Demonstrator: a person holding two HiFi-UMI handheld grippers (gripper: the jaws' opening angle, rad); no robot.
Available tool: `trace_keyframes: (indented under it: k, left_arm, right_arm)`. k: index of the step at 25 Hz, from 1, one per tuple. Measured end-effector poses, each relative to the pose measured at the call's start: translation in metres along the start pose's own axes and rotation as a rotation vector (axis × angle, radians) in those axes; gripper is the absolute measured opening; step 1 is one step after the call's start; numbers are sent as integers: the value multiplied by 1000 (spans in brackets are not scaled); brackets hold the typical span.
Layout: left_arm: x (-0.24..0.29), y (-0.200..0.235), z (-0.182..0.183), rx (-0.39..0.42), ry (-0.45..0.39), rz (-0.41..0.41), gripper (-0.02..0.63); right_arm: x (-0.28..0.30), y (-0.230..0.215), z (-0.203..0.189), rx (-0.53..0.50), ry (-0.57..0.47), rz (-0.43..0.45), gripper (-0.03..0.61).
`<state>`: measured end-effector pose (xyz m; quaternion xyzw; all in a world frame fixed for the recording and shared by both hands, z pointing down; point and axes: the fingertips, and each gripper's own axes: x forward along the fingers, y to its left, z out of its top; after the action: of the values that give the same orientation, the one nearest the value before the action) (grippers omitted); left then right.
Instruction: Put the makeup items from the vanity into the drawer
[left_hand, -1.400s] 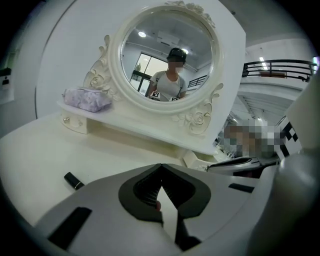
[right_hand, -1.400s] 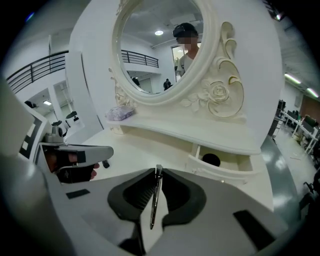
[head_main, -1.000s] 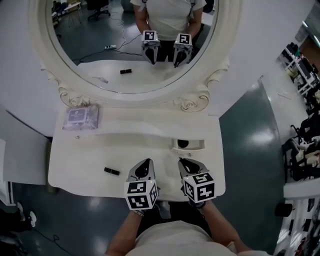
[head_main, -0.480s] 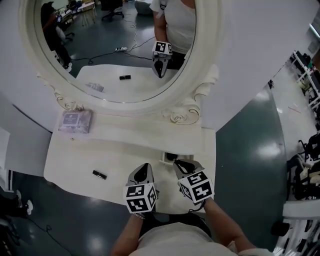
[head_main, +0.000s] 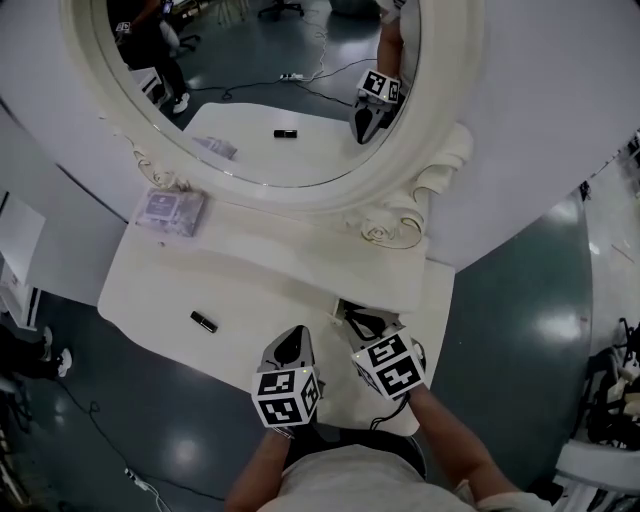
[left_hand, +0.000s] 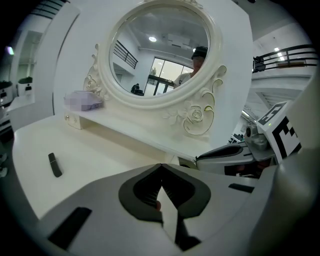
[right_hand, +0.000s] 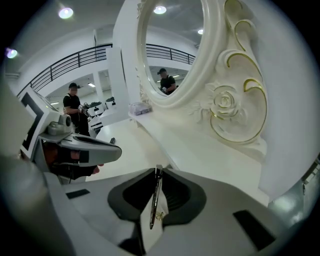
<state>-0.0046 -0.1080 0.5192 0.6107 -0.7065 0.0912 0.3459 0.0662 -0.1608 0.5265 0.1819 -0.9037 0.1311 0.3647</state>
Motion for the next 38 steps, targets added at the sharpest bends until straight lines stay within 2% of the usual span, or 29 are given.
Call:
trace_keyframes:
  k: [20,30,38]
  left_arm:
    - [4,8,-12,-49,-11,68,6]
    - [1,9,-13,-60,-19,90,5]
    - [-1,10,-12,-59,-25,95,5]
  right_arm:
    - [9,-2,-5,-278,66,31,54]
    - [11,-5,-2,-249,43,35,57]
    - [7,-7,-1,-218,25,27,87]
